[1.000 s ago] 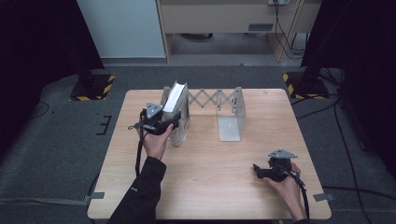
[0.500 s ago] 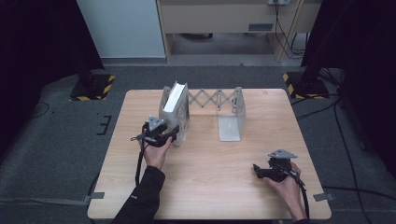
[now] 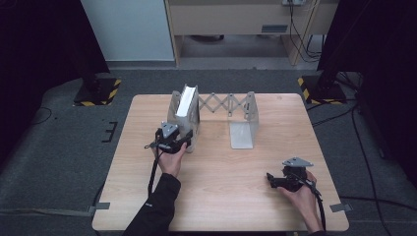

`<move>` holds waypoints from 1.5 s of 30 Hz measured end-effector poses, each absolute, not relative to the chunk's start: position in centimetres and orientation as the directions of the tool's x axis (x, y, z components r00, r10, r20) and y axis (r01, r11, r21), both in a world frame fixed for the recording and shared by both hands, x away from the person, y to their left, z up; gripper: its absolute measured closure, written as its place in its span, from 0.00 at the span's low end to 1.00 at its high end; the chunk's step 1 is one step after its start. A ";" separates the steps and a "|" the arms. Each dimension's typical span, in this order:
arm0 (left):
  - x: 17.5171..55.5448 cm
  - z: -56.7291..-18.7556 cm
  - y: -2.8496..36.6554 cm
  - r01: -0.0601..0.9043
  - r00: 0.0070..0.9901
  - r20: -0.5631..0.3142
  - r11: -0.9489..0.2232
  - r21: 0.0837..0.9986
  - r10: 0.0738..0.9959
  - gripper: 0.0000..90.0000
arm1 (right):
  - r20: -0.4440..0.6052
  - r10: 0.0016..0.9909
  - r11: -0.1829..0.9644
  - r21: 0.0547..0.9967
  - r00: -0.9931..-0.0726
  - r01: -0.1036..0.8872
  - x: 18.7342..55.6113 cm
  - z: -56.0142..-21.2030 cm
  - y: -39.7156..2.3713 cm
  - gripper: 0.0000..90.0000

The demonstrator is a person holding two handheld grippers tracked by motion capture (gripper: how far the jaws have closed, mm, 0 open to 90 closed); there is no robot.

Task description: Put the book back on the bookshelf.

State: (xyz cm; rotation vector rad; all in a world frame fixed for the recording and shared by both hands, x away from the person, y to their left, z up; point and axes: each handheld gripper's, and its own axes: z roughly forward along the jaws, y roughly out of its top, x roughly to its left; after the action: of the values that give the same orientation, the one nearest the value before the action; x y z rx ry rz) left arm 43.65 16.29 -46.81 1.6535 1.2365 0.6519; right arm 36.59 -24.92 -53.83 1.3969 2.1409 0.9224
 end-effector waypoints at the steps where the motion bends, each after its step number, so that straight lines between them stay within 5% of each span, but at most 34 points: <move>1: 43.7 -46.8 16.3 0.431 0.350 -0.114 -0.051 0.901 0.930 0.52 | 0.009 0.914 0.275 0.723 -0.406 0.634 36.6 -53.8 -24.9 0.12; 25: 45.4 -47.0 14.9 0.445 0.377 -0.169 -0.018 0.895 0.910 0.43 | 0.010 0.914 0.275 0.722 -0.406 0.635 36.6 -53.8 -24.9 0.12; 35: 40.8 -46.0 18.4 0.462 0.471 -0.160 -0.089 0.882 0.868 0.34 | 0.010 0.914 0.275 0.722 -0.407 0.635 36.6 -53.8 -24.9 0.12; 45: 36.4 -48.3 22.7 0.520 0.449 -0.115 -0.155 0.840 0.886 0.27 | 0.008 0.913 0.276 0.723 -0.408 0.633 36.6 -53.8 -24.9 0.12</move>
State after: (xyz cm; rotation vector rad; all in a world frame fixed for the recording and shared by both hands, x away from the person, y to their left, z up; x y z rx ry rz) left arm 36.43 22.72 -48.26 1.8165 1.1971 0.5205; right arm 36.59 -24.94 -53.84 1.3944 2.1413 0.9228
